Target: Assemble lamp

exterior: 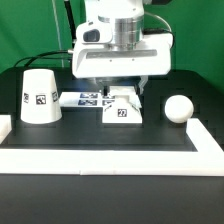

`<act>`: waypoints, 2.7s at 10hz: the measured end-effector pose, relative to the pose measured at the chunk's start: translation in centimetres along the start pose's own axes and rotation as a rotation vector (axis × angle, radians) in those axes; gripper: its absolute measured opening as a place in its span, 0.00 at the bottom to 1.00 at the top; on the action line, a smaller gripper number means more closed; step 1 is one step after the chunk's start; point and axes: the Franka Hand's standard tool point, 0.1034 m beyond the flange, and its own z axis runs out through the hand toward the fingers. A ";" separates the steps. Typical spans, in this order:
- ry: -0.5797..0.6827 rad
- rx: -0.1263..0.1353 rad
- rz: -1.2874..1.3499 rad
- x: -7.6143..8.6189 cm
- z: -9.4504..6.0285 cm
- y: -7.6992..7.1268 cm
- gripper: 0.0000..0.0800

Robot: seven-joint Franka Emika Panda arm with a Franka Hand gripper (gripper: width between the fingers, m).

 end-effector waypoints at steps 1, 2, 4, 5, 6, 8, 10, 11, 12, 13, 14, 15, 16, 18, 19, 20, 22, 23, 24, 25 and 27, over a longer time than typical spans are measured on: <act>-0.001 0.000 0.000 0.0 0.0 0.0 0.67; -0.001 0.000 0.000 0.0 0.0 0.0 0.67; -0.001 0.000 0.000 0.0 0.0 0.0 0.67; -0.001 0.000 0.000 0.0 0.0 0.0 0.67; -0.001 0.000 0.000 0.0 0.0 0.0 0.67; 0.006 0.001 -0.008 0.8 -0.2 -0.1 0.67; 0.023 0.003 -0.008 2.6 -0.2 -0.5 0.67; 0.032 0.004 -0.009 3.5 -0.3 -0.6 0.67; 0.042 0.006 -0.009 4.4 -0.4 -0.8 0.67; 0.055 0.007 -0.010 5.6 -0.6 -0.9 0.67; 0.074 0.009 -0.014 6.9 -0.7 -1.2 0.67; 0.100 0.011 -0.018 8.3 -0.8 -1.4 0.67; 0.135 0.013 -0.024 10.1 -1.0 -2.0 0.67; 0.184 0.019 -0.019 12.7 -1.3 -3.1 0.67; 0.194 0.026 -0.008 13.6 -1.4 -3.7 0.67; 0.204 0.028 -0.005 14.4 -1.5 -4.1 0.67; 0.206 0.028 -0.011 14.7 -1.5 -4.2 0.67; 0.206 0.028 -0.011 14.7 -1.5 -4.2 0.67; 0.206 0.028 -0.011 14.7 -1.5 -4.2 0.67; 0.206 0.028 -0.011 14.7 -1.5 -4.2 0.67; 0.221 0.029 -0.009 14.9 -1.5 -4.4 0.67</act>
Offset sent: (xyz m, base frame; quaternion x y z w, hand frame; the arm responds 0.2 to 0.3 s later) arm 0.0000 0.0000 0.0000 0.0000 0.0000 0.0000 1.0000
